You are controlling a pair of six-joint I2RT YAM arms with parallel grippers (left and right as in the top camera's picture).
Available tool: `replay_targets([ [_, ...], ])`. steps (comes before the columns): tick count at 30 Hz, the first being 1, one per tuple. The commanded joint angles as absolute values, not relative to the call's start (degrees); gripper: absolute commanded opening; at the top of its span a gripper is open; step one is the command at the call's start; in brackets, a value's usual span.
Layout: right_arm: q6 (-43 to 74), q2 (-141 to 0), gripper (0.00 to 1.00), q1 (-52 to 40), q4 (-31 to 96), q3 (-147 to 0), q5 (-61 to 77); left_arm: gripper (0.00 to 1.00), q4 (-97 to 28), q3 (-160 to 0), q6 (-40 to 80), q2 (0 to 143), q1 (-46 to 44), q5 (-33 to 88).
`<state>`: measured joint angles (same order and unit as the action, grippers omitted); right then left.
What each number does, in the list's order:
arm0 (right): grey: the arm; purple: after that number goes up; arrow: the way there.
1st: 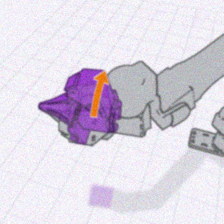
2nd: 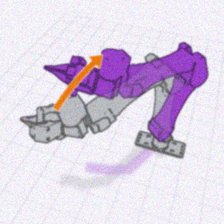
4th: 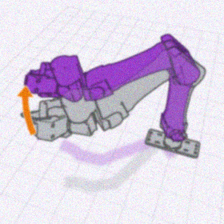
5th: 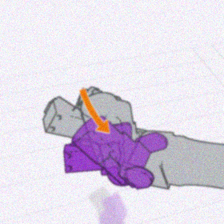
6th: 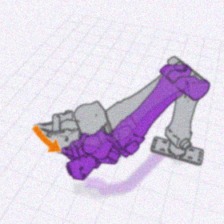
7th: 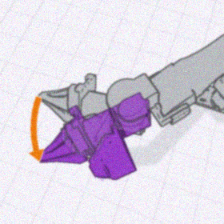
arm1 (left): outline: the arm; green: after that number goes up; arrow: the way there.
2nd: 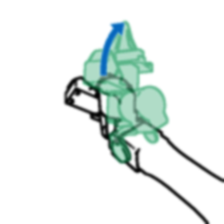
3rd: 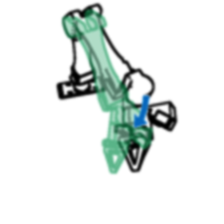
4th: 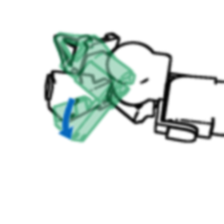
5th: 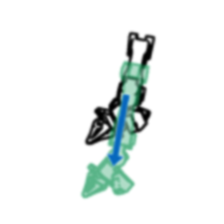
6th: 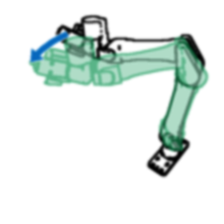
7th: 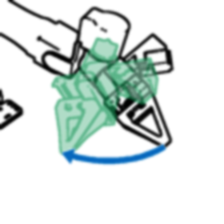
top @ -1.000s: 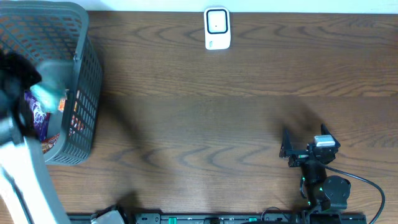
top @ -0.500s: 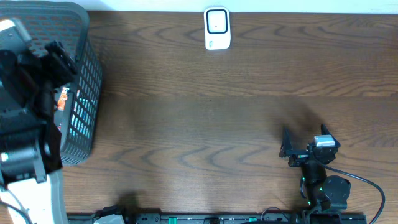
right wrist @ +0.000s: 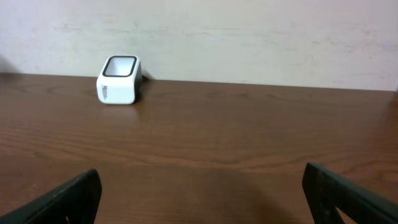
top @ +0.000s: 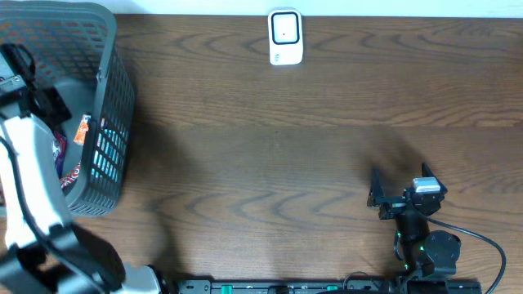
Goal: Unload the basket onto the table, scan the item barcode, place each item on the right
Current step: 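Lift the purple pack out and place it on the table centre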
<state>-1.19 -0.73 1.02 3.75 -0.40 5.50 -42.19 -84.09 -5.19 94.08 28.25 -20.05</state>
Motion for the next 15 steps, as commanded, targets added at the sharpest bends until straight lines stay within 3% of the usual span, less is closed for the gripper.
replay_targets([
  [1, -1.78, -0.43, 0.99, 1.41, 3.99, -0.36, 5.23, 0.97, -42.0, -84.38, -7.9, 97.97, 30.89, -23.46],
  [8, -1.8, -0.43, 0.99, 1.41, 3.99, -0.36, 5.23, 0.98, -41.28, -84.36, -10.81, 104.77, 32.08, -17.56],
  [9, -1.78, -0.43, 0.99, 1.41, 3.99, -0.36, 5.23, 0.94, -41.17, -84.36, -10.87, 105.47, 32.08, -17.23],
  [10, -1.8, -0.43, 0.99, 1.41, 3.99, -0.36, 5.23, 0.81, -41.1, -84.36, -10.66, 106.1, 32.08, -17.15],
  [11, -1.8, -0.43, 0.99, 1.41, 3.99, -0.36, 5.23, 0.53, -41.12, -84.36, -10.66, 106.69, 32.08, -17.15],
  [12, -1.78, -0.43, 0.99, 1.41, 3.99, -0.36, 5.23, 0.4, -41.34, -84.33, -10.52, 107.28, 32.08, -17.17],
  [14, -1.78, -0.43, 0.99, 1.41, 3.99, -0.36, 5.23, 0.41, -41.87, -84.31, -10.46, 108.25, 32.1, -17.19],
  [15, -1.78, -0.43, 0.99, 1.41, 3.99, -0.36, 5.23, 0.5, -42.24, -84.29, -10.46, 108.62, 32.14, -17.19],
])
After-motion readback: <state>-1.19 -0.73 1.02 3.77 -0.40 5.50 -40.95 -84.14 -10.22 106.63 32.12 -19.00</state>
